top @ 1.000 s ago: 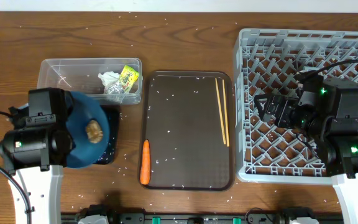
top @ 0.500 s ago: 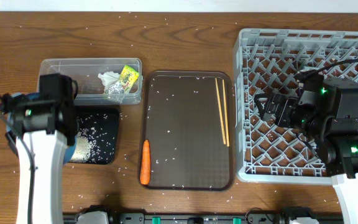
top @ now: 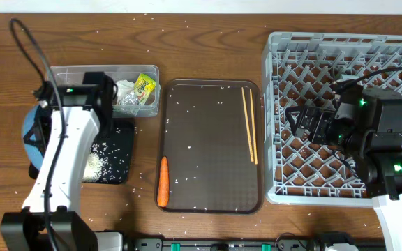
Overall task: Sort waste into correct bins and load items into the dishwasher rack
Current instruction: 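Lift the blue plate and tip its food into the clear bin, then carry the blue plate right and hand it to the right gripper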
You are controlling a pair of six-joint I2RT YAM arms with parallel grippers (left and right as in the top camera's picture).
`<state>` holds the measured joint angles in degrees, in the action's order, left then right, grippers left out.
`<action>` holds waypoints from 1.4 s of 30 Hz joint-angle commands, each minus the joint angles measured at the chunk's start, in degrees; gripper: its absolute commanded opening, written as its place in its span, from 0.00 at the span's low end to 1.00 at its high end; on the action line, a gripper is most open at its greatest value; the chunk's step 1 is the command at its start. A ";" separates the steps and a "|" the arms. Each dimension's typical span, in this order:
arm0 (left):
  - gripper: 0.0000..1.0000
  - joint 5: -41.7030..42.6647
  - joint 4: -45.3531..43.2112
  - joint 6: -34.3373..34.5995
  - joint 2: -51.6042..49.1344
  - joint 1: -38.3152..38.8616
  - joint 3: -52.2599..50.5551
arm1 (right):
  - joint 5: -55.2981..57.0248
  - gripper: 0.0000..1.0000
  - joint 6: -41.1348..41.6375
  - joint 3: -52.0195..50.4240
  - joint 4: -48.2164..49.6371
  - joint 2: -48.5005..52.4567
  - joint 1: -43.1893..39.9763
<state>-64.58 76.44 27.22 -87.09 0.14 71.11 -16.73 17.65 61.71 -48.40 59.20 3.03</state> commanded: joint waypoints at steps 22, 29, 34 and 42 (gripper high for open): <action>0.06 -16.20 -11.87 -8.33 -0.17 3.56 0.09 | 0.22 0.99 -0.11 0.26 -2.08 0.07 -0.61; 0.06 -5.35 -12.15 -10.29 3.34 9.40 0.24 | 0.20 0.99 -2.45 0.26 -1.57 0.04 -0.61; 0.06 11.28 -12.39 -11.15 7.96 17.57 3.23 | -0.90 0.97 -4.00 0.26 -1.22 0.04 -0.61; 0.06 41.83 -19.65 -11.15 16.87 27.15 4.24 | -18.25 0.86 -4.00 0.26 7.21 0.04 -0.59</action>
<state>-38.30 58.52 16.40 -72.86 26.55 73.49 -25.85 14.39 61.71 -42.68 59.22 3.03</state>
